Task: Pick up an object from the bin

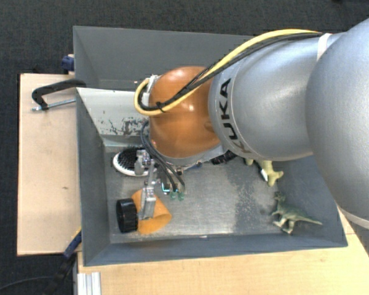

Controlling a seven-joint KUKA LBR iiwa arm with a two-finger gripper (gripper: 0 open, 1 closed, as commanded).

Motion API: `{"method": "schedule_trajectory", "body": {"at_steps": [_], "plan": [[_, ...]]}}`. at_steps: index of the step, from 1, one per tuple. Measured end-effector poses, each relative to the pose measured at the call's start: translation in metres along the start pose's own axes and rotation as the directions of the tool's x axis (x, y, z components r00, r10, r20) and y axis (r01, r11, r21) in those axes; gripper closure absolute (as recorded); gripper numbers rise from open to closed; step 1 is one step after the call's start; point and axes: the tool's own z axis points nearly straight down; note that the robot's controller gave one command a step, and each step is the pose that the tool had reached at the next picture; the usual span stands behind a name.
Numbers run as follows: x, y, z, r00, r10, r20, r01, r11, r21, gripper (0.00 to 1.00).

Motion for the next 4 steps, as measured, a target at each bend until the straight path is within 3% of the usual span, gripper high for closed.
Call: {"method": "schedule_trajectory", "body": {"at_steps": [1, 2, 3, 4], "plan": [[-0.007, 0.01, 0.095, 0.874, -0.487, 0.002, 0.487, 0.874, 0.001, 0.0], [-0.008, 0.01, 0.092, 0.874, -0.486, 0.007, 0.486, 0.874, 0.002, 1.0], [-0.013, 0.015, -0.092, 0.851, -0.525, 0.023, 0.525, 0.851, 0.005, 1.0], [0.013, 0.0, 0.013, 0.98, -0.197, 0.003, 0.197, 0.98, 0.001, 1.0]]}}
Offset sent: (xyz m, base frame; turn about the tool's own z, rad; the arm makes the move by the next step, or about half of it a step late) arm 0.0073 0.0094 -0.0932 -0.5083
